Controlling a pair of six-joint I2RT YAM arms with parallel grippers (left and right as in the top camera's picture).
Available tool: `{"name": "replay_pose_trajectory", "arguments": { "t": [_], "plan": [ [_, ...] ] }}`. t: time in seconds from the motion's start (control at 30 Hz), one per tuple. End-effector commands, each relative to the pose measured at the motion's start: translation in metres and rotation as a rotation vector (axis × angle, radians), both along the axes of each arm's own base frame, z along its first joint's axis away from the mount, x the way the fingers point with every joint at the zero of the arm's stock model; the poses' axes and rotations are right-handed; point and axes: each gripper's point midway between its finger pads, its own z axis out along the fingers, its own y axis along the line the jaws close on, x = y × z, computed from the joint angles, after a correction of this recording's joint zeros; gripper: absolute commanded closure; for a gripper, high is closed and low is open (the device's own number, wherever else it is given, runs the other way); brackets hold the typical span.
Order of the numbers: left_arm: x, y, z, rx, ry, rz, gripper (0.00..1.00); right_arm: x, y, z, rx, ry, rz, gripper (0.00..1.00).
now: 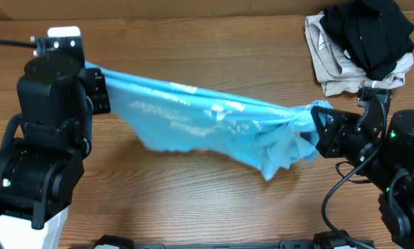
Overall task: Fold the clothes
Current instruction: 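Stretch the T-shirt between both grippers and lay it flat on table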
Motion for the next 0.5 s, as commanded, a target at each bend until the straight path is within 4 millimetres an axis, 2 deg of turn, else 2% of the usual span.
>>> {"name": "replay_pose_trajectory", "arguments": {
  "t": [0.0,0.17,0.23,0.47],
  "plan": [
    [-0.008,0.000,-0.001,-0.066,0.007,0.018,0.96,0.002,-0.006,0.000,-0.023,0.011,-0.026,0.96],
    [0.001,-0.014,-0.040,-0.076,0.172,-0.034,0.96,0.020,-0.005,-0.027,-0.049,0.120,-0.026,0.96],
    [0.008,-0.017,-0.059,-0.068,0.250,-0.038,0.96,0.031,-0.004,-0.044,-0.074,0.179,-0.012,0.96],
    [0.056,-0.030,-0.138,-0.030,0.497,-0.032,0.96,0.090,0.004,-0.137,-0.124,0.455,0.011,0.96]
  ]
}}
